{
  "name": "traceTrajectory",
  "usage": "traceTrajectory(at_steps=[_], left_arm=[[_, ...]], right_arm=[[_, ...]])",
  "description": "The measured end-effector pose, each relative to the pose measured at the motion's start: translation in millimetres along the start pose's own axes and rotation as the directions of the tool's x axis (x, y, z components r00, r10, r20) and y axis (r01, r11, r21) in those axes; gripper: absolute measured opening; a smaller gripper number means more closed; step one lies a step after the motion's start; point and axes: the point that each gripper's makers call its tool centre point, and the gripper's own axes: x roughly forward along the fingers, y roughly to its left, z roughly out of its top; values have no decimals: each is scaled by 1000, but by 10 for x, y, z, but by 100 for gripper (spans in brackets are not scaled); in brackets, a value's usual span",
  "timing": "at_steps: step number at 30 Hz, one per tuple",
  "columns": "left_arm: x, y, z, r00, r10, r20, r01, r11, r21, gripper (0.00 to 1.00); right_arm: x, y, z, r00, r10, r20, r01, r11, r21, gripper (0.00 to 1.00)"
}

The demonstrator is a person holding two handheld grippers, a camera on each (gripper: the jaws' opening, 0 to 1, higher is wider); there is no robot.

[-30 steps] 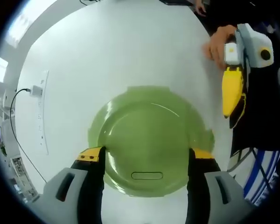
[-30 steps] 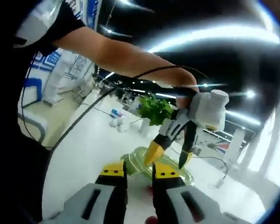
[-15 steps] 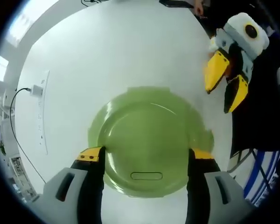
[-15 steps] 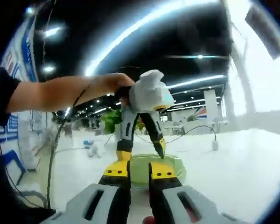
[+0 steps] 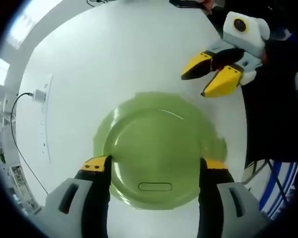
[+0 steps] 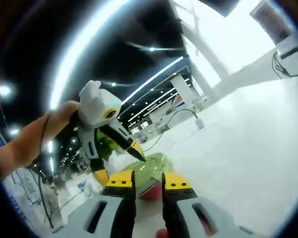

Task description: Open container latches remove lid place lid upside down on tabletop take tomato from container place on tabletop

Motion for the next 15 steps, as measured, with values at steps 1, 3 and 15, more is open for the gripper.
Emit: traceTrajectory(at_steps=[1, 3, 15], left_arm=[[-2, 0, -2, 1000, 1, 6, -1, 1000, 0, 64], [-7, -2, -8, 1000, 1, 24, -1, 1000, -1, 64], [-7, -23, 52, 994, -8, 111, 5, 1000, 22, 63]], right_arm=[[22, -27, 5, 1000, -3, 12, 3, 1000, 2, 16], [40, -52, -49, 1000, -10, -3, 10, 999, 52, 17], [201, -197, -187, 998, -44, -34, 54, 935, 351, 26]])
